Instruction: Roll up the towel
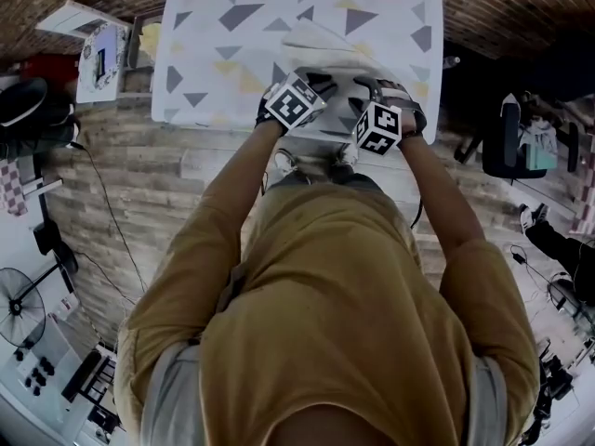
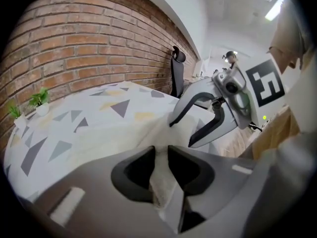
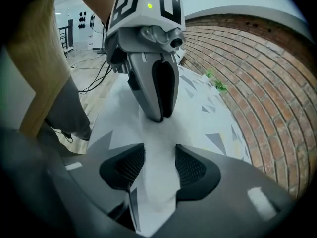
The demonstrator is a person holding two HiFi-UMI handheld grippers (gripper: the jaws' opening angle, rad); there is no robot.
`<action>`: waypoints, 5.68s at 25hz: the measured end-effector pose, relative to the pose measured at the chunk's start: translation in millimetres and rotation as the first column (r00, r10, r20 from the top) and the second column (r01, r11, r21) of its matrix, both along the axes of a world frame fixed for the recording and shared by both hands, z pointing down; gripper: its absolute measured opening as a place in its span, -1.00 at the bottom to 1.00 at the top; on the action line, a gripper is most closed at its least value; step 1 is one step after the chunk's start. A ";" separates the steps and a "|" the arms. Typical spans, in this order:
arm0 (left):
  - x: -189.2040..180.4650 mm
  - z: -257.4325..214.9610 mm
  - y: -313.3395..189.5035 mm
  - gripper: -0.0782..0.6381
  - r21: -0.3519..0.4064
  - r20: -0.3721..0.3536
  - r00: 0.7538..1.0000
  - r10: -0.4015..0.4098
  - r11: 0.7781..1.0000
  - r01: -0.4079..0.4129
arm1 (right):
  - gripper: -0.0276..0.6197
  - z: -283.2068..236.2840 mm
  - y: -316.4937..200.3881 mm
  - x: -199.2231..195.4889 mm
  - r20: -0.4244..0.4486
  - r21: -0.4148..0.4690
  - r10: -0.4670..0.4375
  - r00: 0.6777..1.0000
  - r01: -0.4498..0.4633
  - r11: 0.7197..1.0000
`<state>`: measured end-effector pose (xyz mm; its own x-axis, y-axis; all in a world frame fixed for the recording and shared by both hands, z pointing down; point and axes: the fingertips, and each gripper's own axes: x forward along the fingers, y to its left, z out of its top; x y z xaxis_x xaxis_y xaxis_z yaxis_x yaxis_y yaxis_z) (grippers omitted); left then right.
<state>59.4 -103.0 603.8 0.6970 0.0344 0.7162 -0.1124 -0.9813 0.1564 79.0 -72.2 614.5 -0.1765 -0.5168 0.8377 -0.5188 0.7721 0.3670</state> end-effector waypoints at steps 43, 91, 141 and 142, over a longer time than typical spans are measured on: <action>-5.4 -8.6 47.0 -0.24 0.110 0.097 0.920 0.379 0.915 -0.388 | -0.69 -35.4 29.3 -10.1 0.144 -0.130 -0.019 0.989 0.038 0.991; -30.2 -3.4 -44.1 -0.24 0.175 0.081 0.997 0.000 0.984 -0.014 | -0.50 2.7 -32.1 33.4 0.211 -0.171 0.298 0.931 -0.265 0.949; -30.4 11.2 4.2 0.04 0.388 0.227 0.939 0.259 0.860 -0.331 | -0.19 -11.6 7.6 13.0 0.143 -0.082 0.129 0.981 -0.118 0.990; -30.4 11.3 2.4 0.04 0.383 0.228 0.938 0.260 0.862 -0.332 | -0.16 -15.7 8.5 17.7 0.154 -0.078 0.146 0.977 -0.135 0.988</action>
